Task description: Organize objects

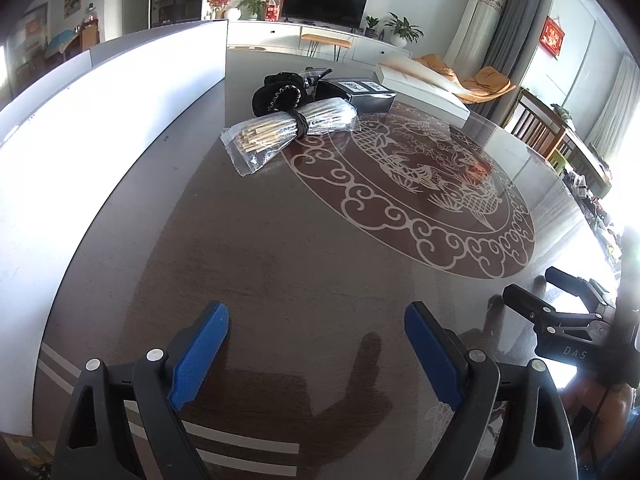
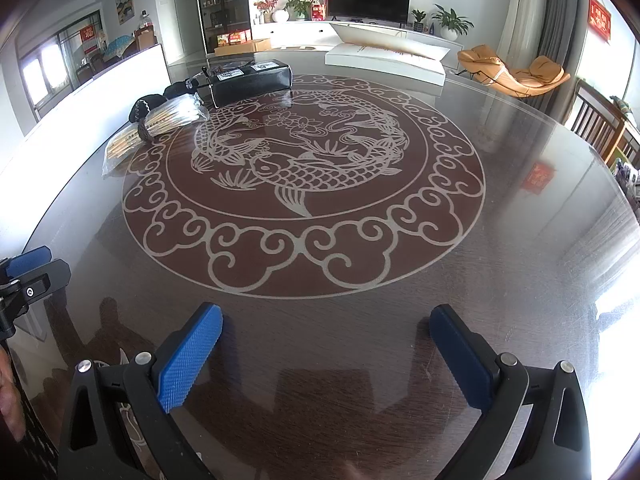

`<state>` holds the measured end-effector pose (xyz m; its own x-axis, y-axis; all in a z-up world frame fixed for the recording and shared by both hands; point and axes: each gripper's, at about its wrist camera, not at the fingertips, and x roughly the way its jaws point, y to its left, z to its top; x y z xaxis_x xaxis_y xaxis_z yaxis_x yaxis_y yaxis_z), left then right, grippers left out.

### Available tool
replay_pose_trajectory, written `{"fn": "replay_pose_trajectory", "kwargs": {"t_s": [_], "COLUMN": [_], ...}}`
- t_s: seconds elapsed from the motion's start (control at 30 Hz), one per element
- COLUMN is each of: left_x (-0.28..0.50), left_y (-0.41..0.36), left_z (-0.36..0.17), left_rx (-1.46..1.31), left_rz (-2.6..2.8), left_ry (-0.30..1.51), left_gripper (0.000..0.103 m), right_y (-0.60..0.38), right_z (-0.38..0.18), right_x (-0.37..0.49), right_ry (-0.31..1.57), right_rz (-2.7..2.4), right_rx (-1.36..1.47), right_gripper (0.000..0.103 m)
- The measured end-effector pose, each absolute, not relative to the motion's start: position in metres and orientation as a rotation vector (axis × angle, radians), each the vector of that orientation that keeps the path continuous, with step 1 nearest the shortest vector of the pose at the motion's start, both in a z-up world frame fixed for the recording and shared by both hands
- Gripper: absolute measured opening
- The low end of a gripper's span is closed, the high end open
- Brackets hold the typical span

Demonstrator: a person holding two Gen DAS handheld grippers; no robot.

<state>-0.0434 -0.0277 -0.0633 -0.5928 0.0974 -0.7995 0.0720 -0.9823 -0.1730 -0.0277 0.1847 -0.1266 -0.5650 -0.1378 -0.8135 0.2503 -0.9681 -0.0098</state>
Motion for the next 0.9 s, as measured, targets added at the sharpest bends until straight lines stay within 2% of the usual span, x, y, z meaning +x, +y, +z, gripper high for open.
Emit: {"fn": "replay_pose_trajectory", "kwargs": {"t_s": [0.9], "left_x": [-0.0448], "left_y": [-0.0228], "left_z": [-0.0660], "left_rx": [-1.426], "left_rz": [2.786], "left_ry": [-0.237], "left_gripper": [0.090], "right_y": [0.1848], "right_z": [-0.1268], "right_x": [-0.0274], "right_ry": [0.182], "right_rz": [-2.594], "right_rx": [1.333], "right_gripper": [0.103]}}
